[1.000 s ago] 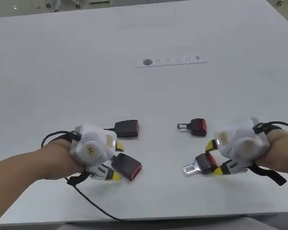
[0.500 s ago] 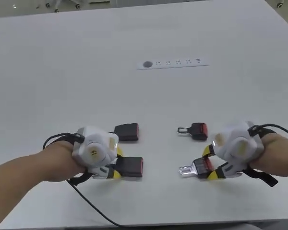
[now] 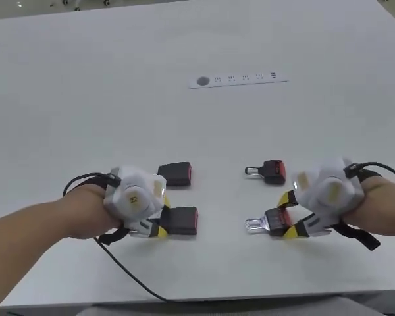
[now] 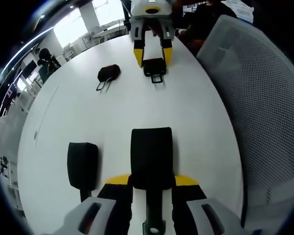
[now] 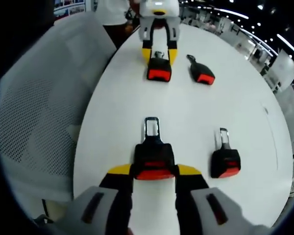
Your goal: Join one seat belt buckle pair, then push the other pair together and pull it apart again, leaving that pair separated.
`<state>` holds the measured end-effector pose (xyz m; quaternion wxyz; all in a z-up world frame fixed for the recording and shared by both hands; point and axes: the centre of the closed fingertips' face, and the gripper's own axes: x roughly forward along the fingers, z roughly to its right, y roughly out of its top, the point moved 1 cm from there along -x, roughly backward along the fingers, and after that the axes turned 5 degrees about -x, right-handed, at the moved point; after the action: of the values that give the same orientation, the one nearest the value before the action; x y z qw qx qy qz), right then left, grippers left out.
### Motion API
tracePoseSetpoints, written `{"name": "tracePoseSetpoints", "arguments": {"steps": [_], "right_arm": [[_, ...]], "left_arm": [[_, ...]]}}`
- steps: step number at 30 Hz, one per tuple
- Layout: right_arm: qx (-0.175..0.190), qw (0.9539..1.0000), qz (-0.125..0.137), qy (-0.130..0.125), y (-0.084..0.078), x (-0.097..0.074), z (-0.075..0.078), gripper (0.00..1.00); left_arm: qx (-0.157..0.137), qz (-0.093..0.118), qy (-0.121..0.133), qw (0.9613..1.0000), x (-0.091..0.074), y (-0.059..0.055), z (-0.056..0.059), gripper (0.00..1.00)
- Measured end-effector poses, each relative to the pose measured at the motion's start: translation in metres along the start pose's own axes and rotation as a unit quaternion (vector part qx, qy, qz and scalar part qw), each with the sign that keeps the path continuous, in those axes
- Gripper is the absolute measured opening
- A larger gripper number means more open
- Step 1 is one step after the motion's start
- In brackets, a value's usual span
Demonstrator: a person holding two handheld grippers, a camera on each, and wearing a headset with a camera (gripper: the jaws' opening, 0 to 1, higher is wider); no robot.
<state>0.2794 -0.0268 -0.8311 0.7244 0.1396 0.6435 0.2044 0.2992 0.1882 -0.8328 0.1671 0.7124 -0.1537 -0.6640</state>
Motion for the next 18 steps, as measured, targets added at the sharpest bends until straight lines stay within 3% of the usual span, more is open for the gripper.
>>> {"name": "tracePoseSetpoints", "arguments": {"steps": [13,18], "right_arm": [[0.060,0.9975,0.033,-0.018,0.007,0.003,0.007,0.32],[0.063,0.9969,0.039,-0.026,0.017,0.009,0.008,0.32]], "left_arm": [[-0.013,0.006,-0.011,0.9998,0.000,-0.001,0.000,0.31],[-0.009,0.000,-0.009,0.9999,0.000,-0.001,0.000,0.31]]}}
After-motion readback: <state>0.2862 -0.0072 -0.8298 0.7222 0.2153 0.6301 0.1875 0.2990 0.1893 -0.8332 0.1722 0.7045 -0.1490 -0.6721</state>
